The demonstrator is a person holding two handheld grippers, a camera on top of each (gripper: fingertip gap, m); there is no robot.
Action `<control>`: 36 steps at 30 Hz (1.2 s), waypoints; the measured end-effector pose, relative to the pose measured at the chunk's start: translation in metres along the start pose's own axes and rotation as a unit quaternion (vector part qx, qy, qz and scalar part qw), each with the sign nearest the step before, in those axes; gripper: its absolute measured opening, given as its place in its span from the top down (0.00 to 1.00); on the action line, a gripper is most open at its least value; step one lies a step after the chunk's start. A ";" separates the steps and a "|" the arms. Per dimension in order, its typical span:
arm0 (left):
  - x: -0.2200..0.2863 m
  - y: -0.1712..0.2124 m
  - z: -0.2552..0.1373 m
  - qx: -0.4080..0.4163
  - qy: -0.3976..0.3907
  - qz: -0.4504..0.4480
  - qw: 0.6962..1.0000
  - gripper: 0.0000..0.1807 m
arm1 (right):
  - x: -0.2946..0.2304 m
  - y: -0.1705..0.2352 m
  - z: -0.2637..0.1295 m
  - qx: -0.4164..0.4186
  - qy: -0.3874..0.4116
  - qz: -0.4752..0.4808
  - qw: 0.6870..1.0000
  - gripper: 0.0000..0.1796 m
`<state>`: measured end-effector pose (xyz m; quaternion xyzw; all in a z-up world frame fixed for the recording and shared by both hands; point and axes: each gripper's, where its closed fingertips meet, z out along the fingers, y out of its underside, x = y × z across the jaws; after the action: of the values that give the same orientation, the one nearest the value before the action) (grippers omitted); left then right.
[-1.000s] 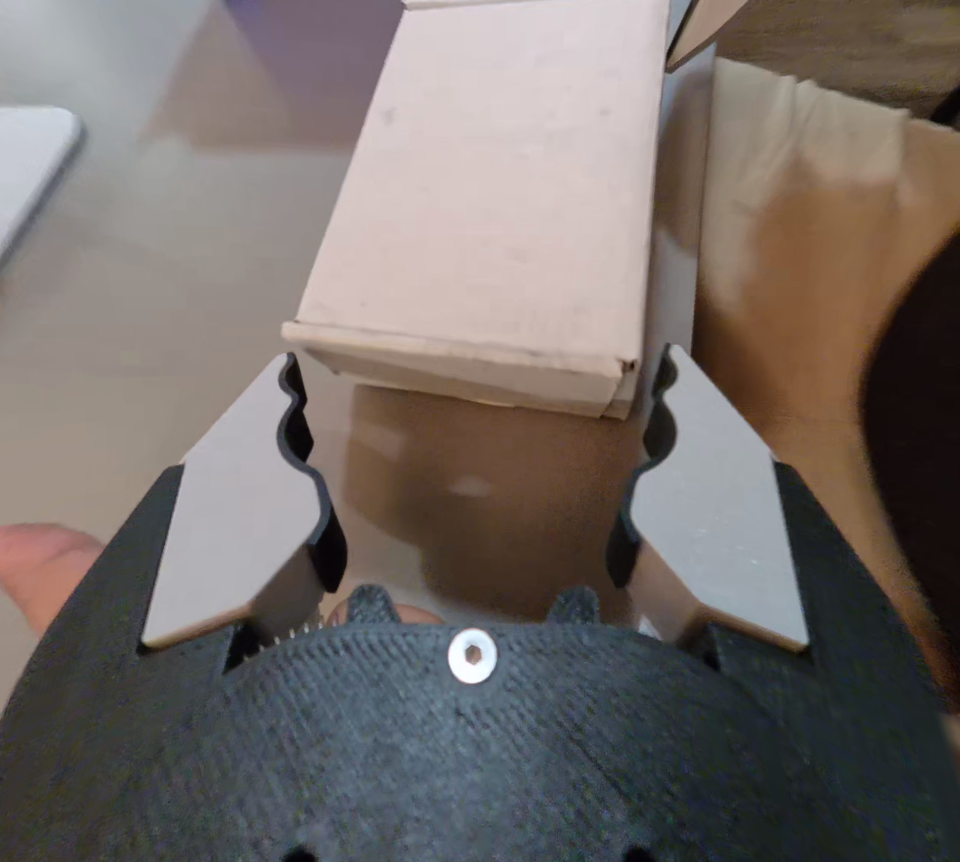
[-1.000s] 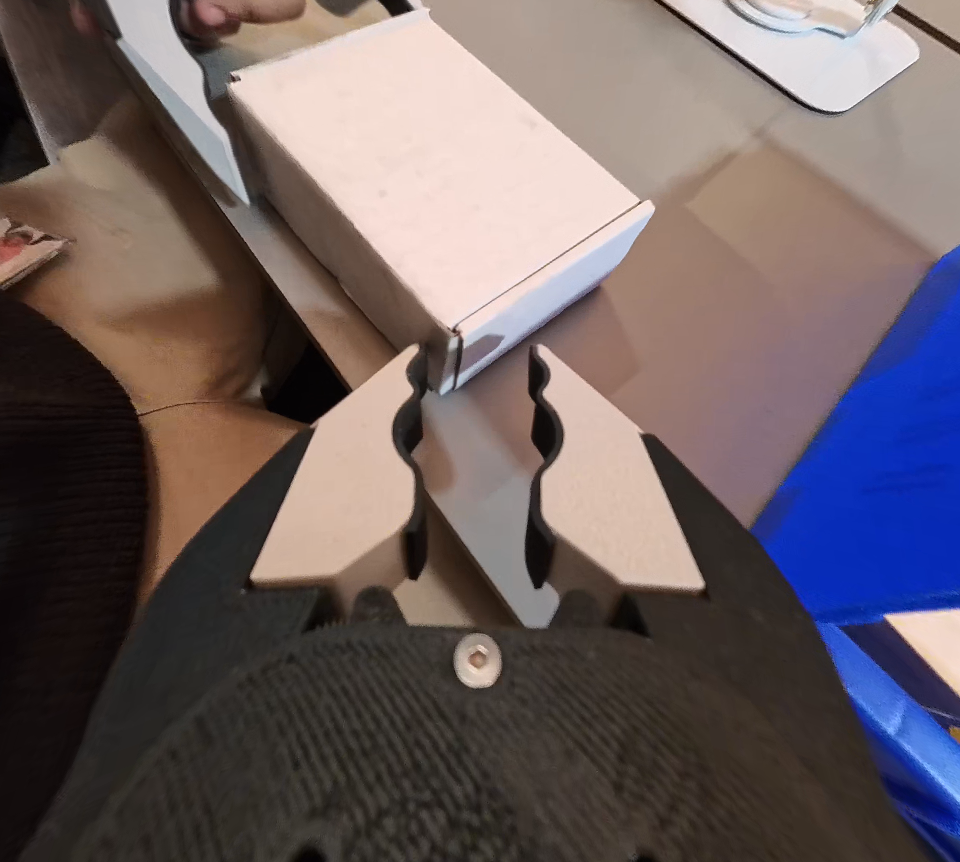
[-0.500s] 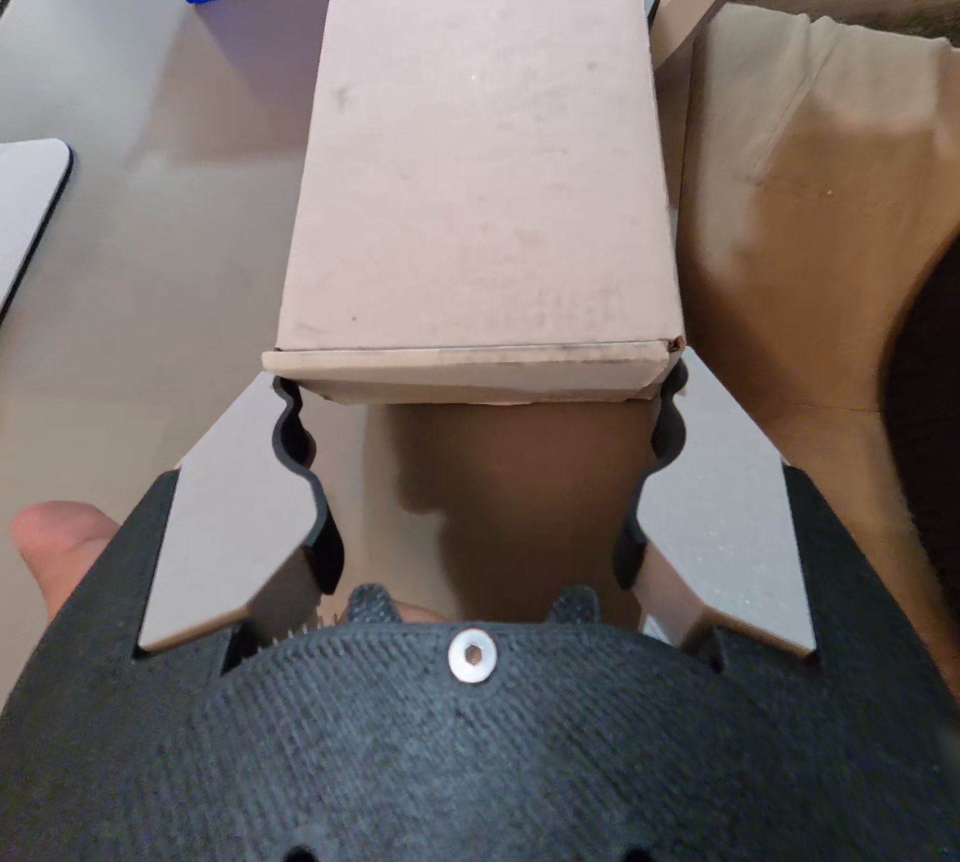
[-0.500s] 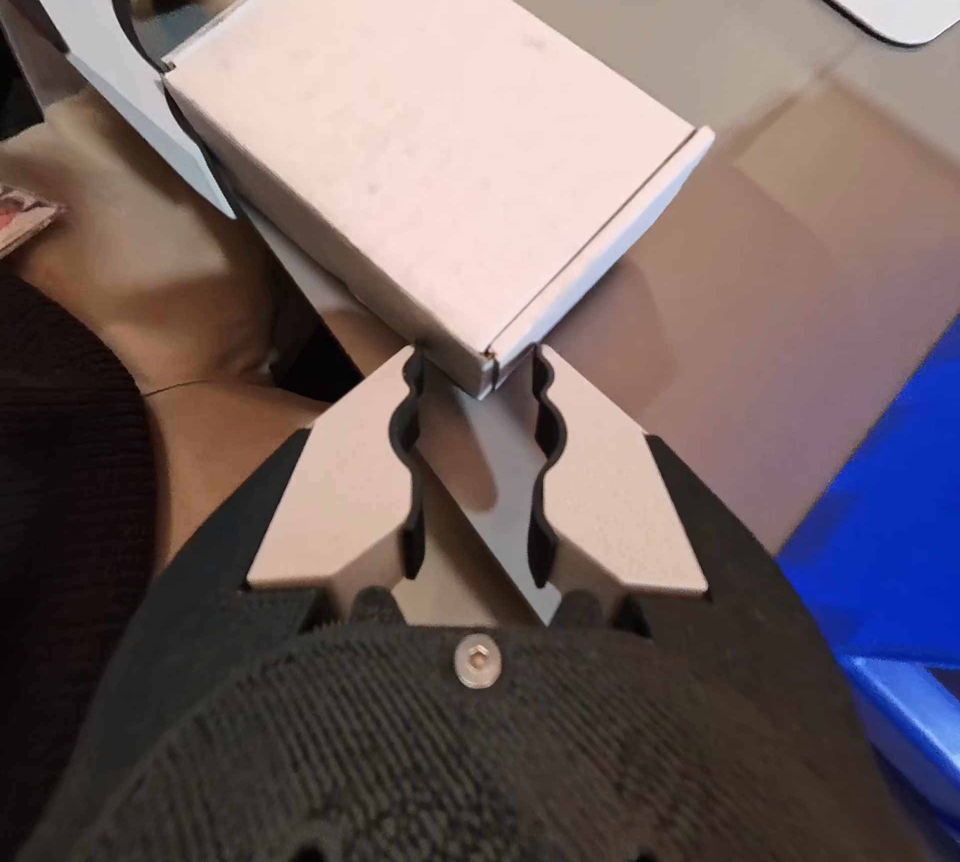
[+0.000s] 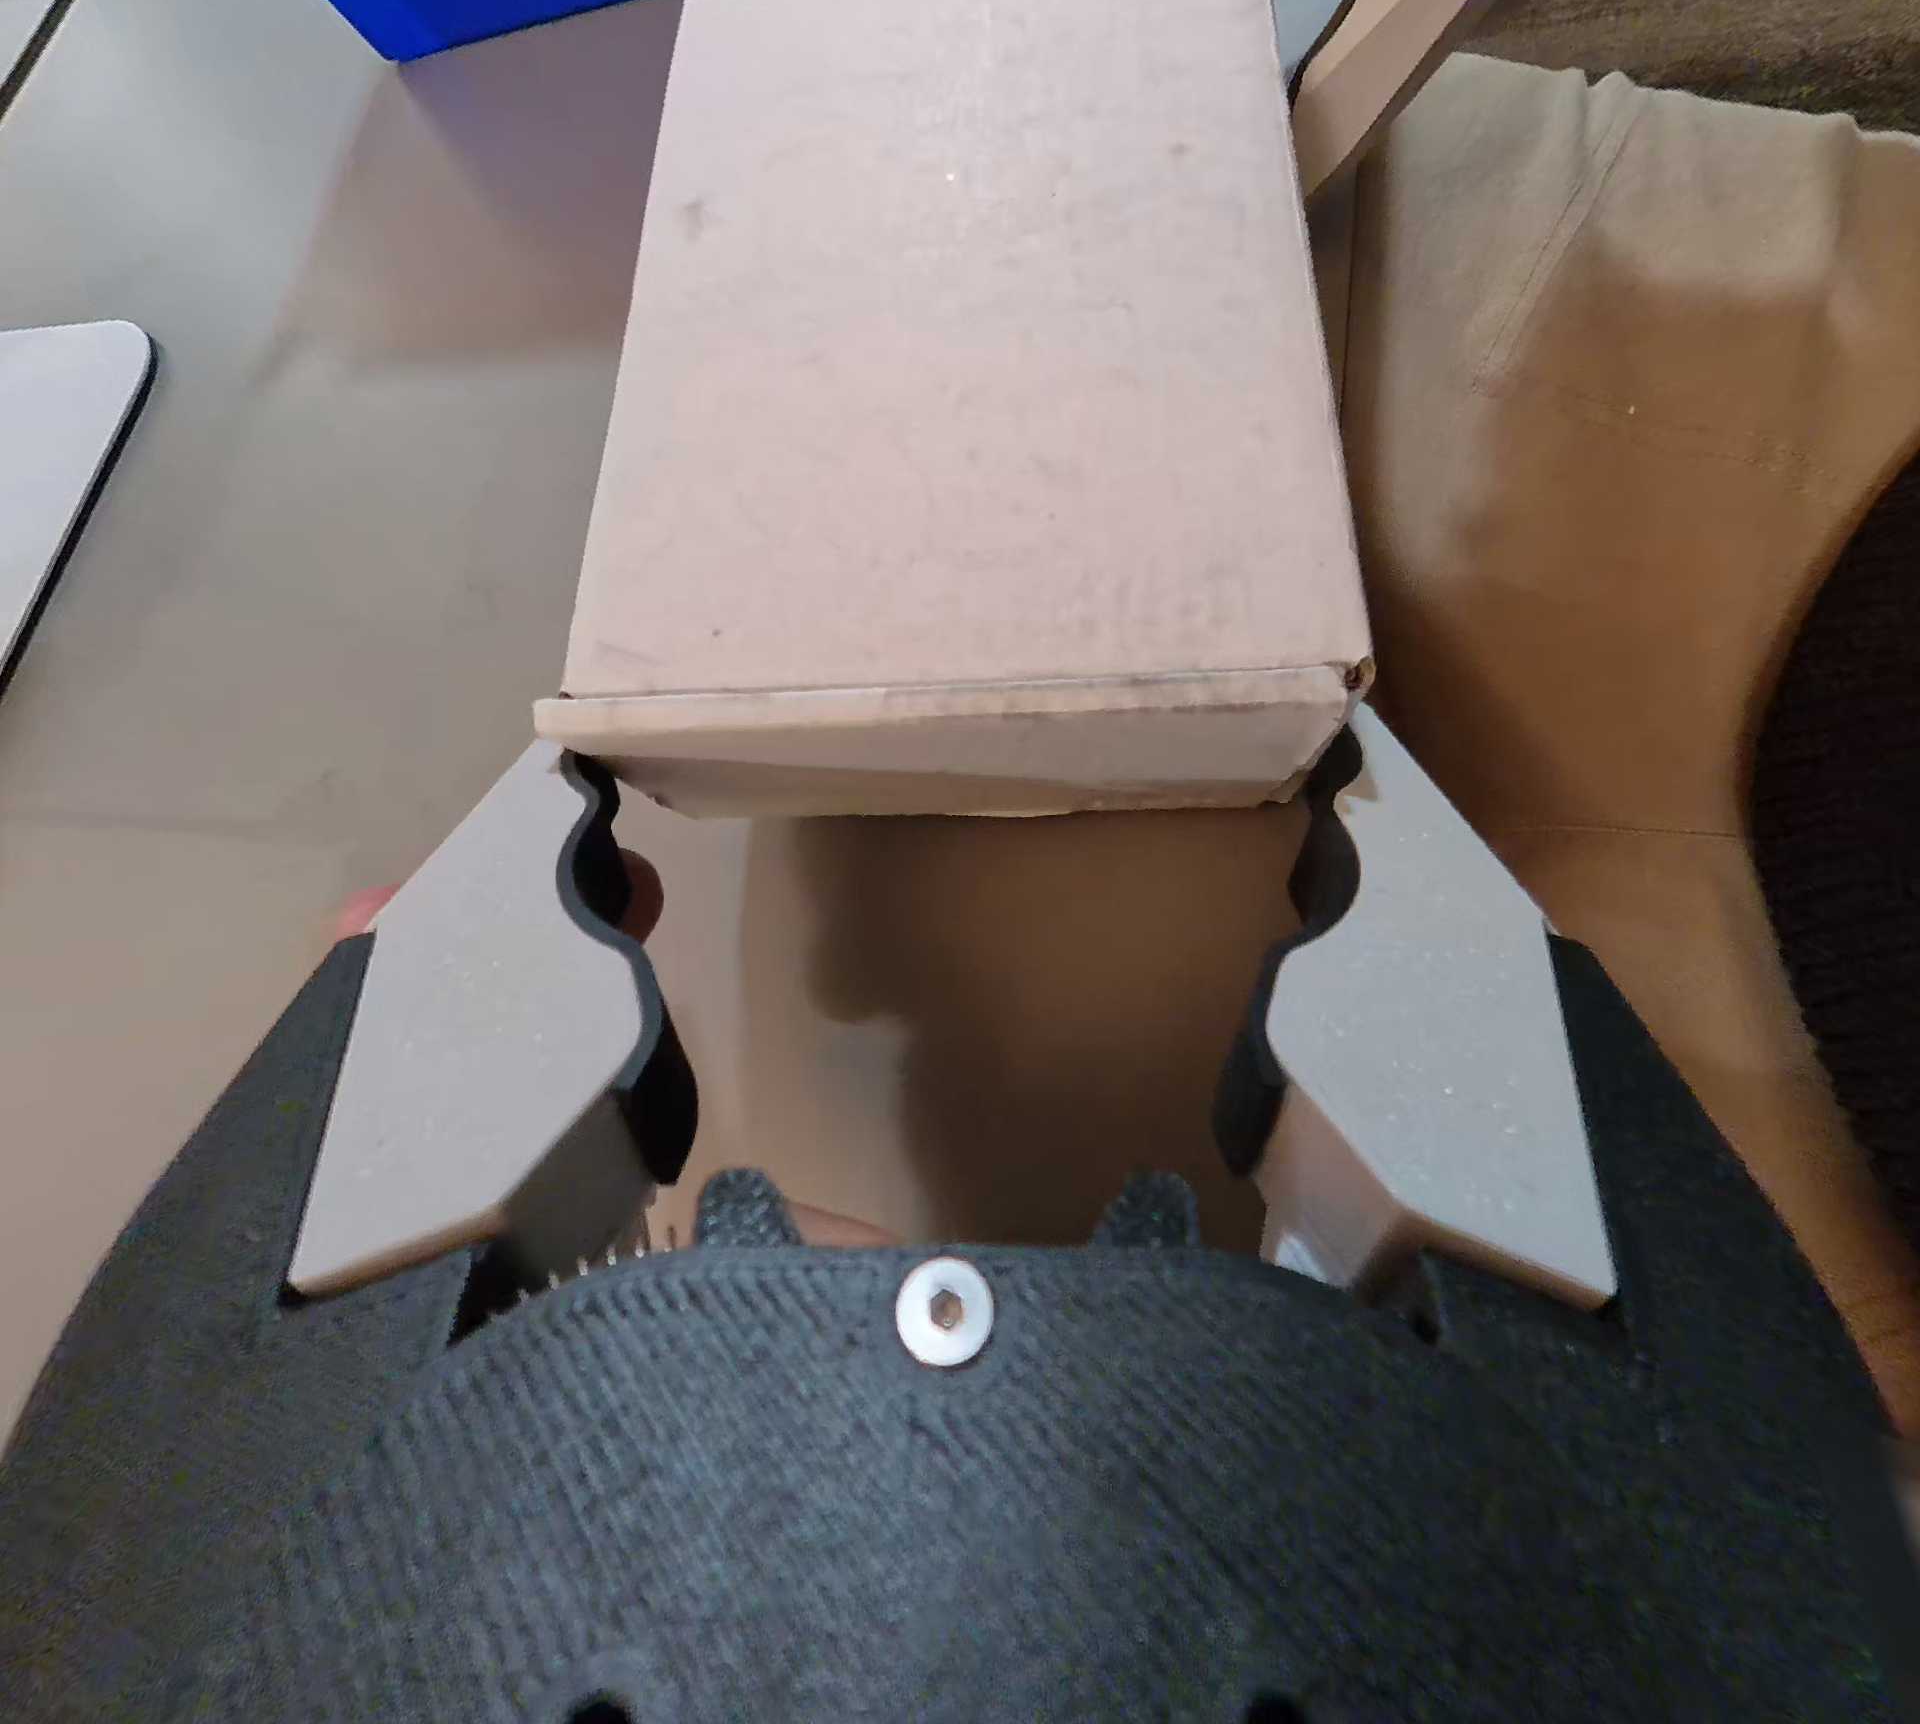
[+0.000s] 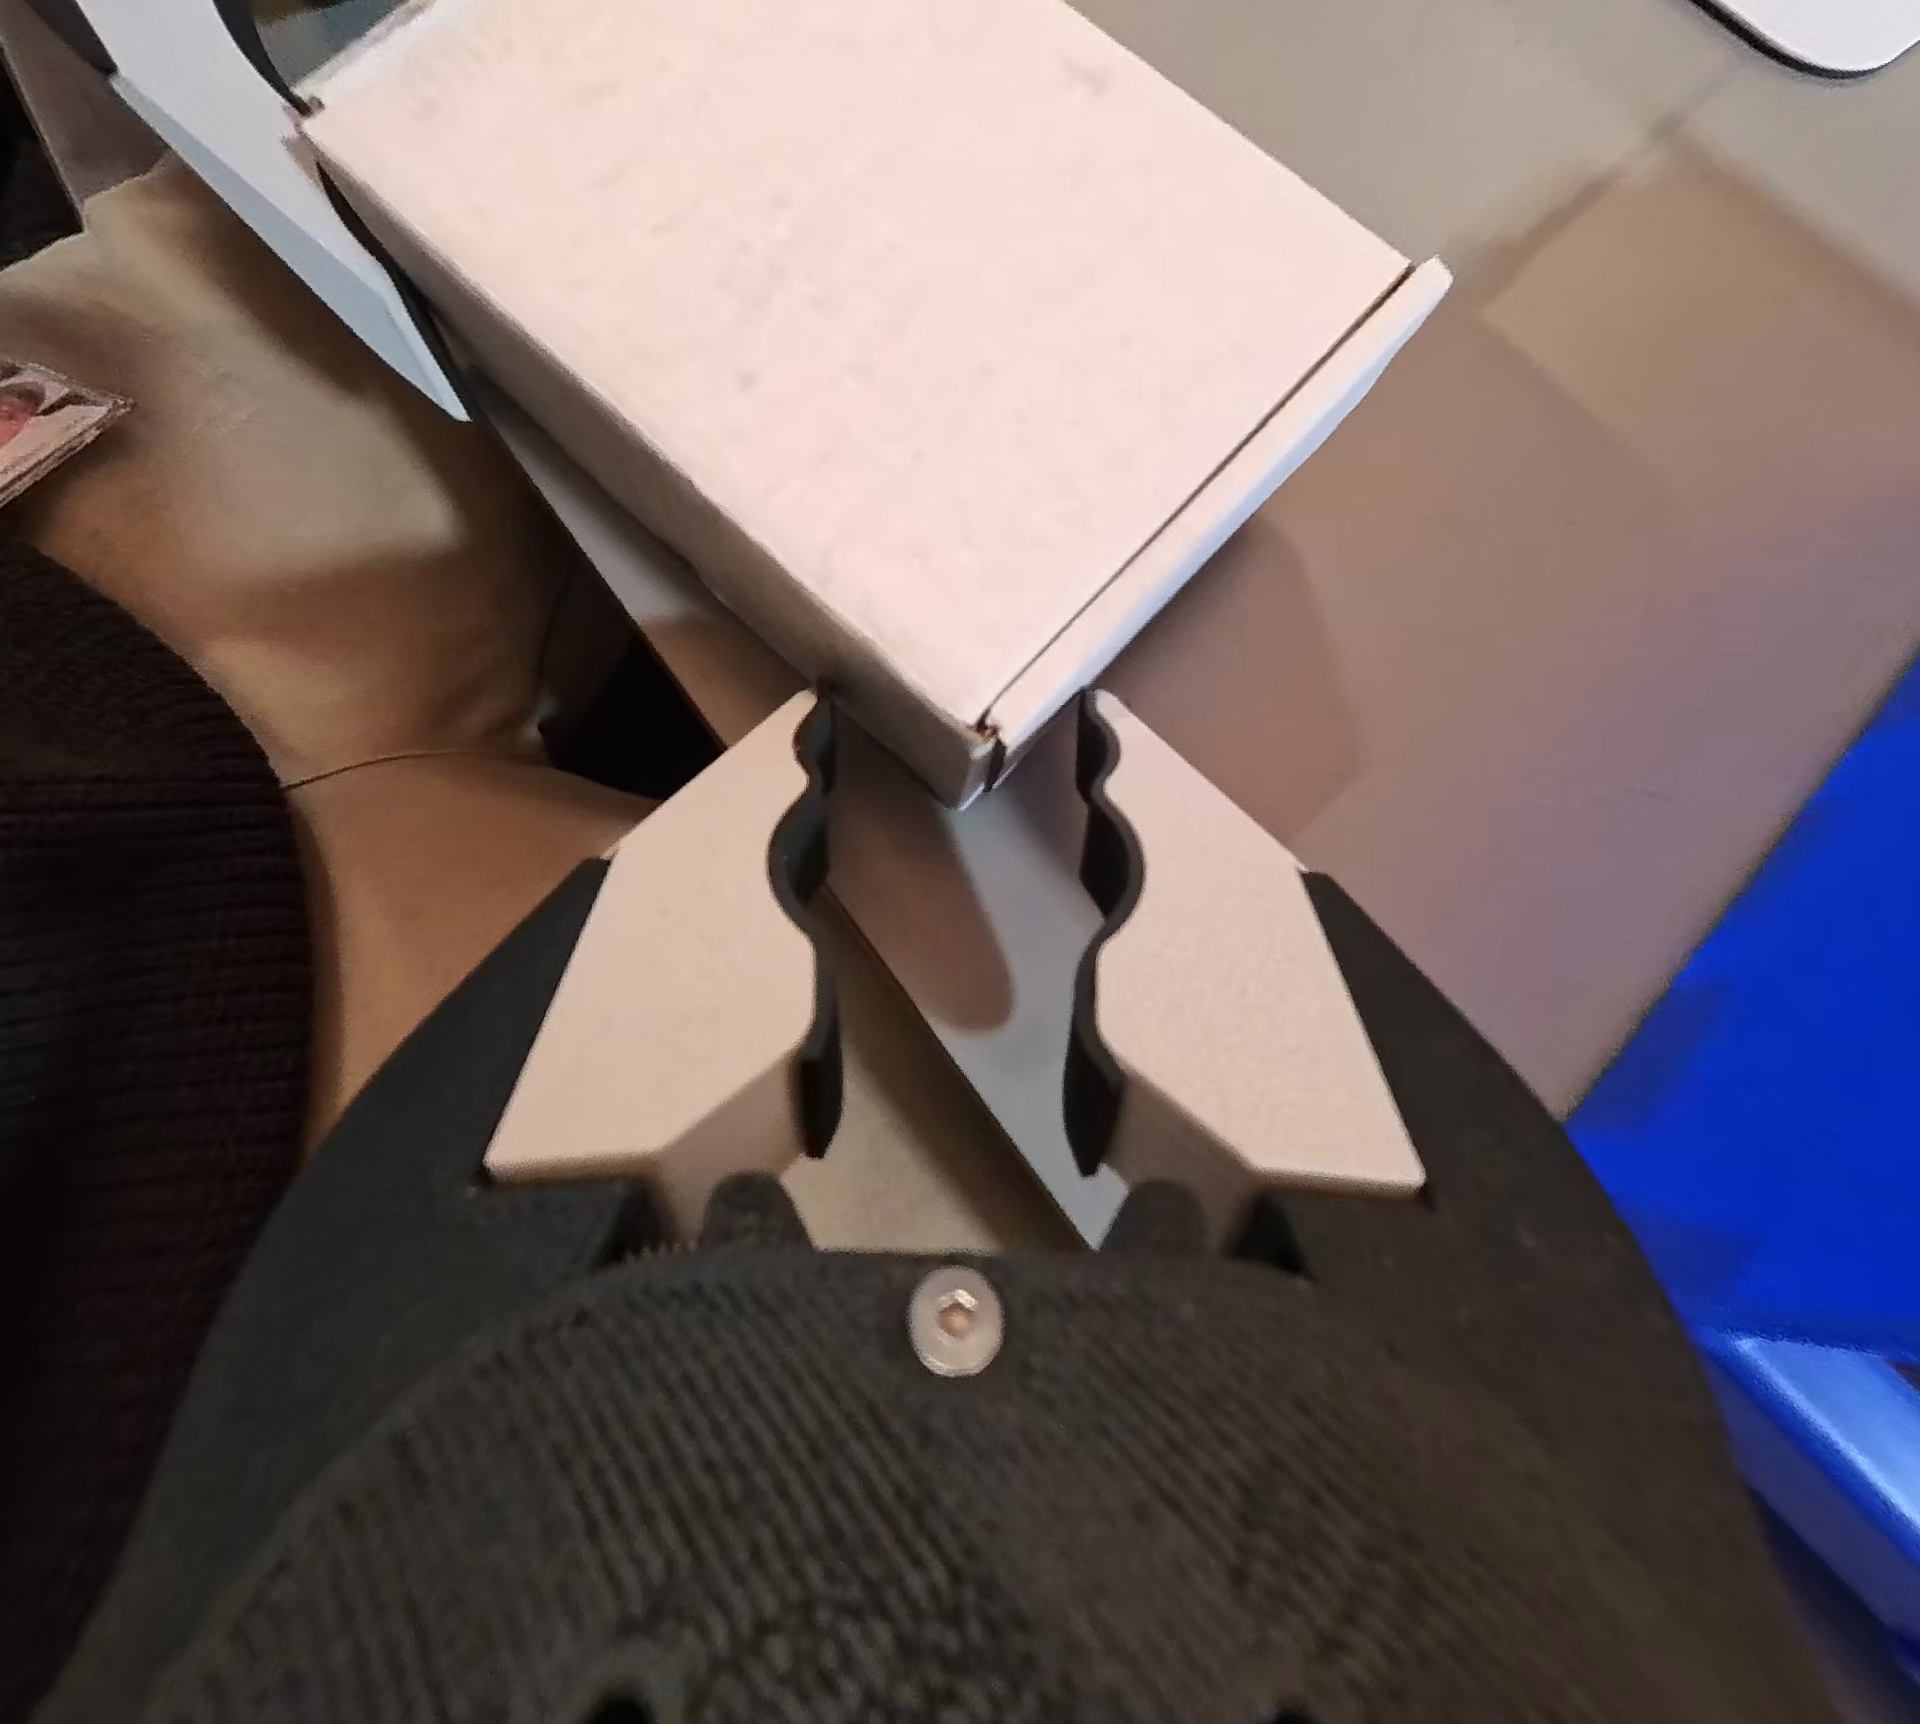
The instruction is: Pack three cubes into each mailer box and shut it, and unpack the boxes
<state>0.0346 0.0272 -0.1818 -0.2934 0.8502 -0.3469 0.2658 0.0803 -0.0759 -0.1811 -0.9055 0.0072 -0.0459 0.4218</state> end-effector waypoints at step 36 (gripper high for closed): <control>0.017 -0.042 -0.004 0.076 0.092 -0.185 0.976 0.34 | -0.007 -0.045 -0.017 -0.036 0.297 -0.476 0.827 0.67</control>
<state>0.0332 -0.0075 -0.1520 -0.3912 0.7734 -0.4788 0.1397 0.0710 -0.0594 -0.1364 -0.7536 -0.2981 -0.5078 0.2922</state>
